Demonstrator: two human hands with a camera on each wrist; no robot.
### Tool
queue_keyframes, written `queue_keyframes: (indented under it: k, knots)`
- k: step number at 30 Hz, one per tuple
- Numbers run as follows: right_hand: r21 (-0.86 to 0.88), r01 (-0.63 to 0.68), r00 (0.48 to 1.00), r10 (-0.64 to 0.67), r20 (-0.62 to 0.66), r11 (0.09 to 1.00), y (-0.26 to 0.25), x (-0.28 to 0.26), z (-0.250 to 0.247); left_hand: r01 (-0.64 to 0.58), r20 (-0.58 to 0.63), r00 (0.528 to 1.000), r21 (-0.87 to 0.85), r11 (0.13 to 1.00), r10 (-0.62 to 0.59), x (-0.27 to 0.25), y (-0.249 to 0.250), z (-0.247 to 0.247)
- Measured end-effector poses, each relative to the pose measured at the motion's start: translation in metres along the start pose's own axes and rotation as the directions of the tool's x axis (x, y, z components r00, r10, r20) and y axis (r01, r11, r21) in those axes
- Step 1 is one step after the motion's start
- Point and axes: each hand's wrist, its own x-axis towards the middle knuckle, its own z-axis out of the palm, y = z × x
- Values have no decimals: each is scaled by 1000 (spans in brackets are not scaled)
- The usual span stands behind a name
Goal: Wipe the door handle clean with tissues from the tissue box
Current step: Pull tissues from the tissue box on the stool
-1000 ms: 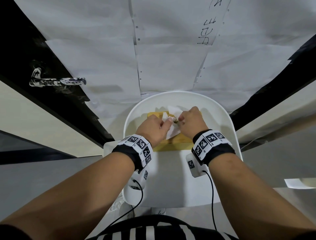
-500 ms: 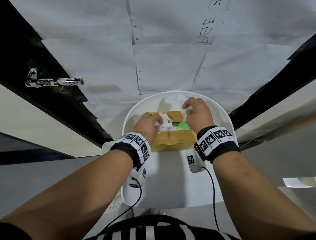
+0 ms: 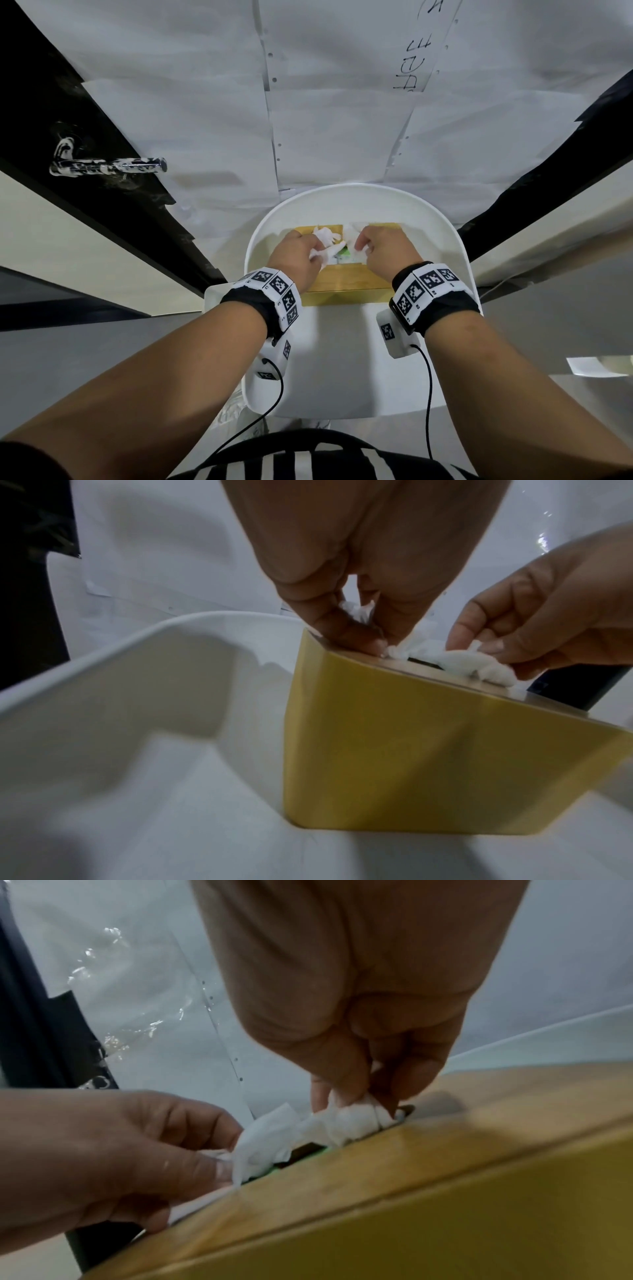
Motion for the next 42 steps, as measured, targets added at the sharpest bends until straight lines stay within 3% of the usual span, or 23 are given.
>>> queue_keyframes:
  k: [4, 11, 23, 27, 31, 33, 36, 39, 42]
  knots:
    - [-70, -27, 998, 30, 52, 997, -5, 2, 1, 21, -9, 1000, -17, 1000, -21, 0, -1, 1]
    - [-390, 116, 991, -80, 108, 913, -9, -13, 18, 33, -4, 999, -13, 999, -33, 2, -1, 3]
    - [-262, 197, 965, -140, 221, 945, -8, -5, 25, 37, -15, 999, -13, 999, -37, 0, -1, 4]
    - [-7, 79, 996, -79, 43, 997, -2, -2, 14, 12, -9, 1000, -10, 1000, -12, 0, -1, 3]
    - [48, 81, 992, -76, -98, 996, -2, -4, 5, -30, 28, 999, 8, 1000, 30, -1, -2, 7]
    - [-35, 112, 991, -115, -69, 993, -4, -6, 4, -35, 42, 998, 3, 999, 35, -1, -1, 7]
    - [-266, 139, 987, -112, 112, 954, -10, -7, 9, -35, 24, 999, -28, 999, 35, 0, 0, 3]
    - [-201, 72, 987, -41, 154, 977, -10, -4, 9, 24, -47, 998, -95, 995, -29, 1, 1, -2]
    - [-59, 68, 995, -64, 75, 996, -8, -1, 8, 45, -81, 995, -173, 984, -60, 1, 0, -5]
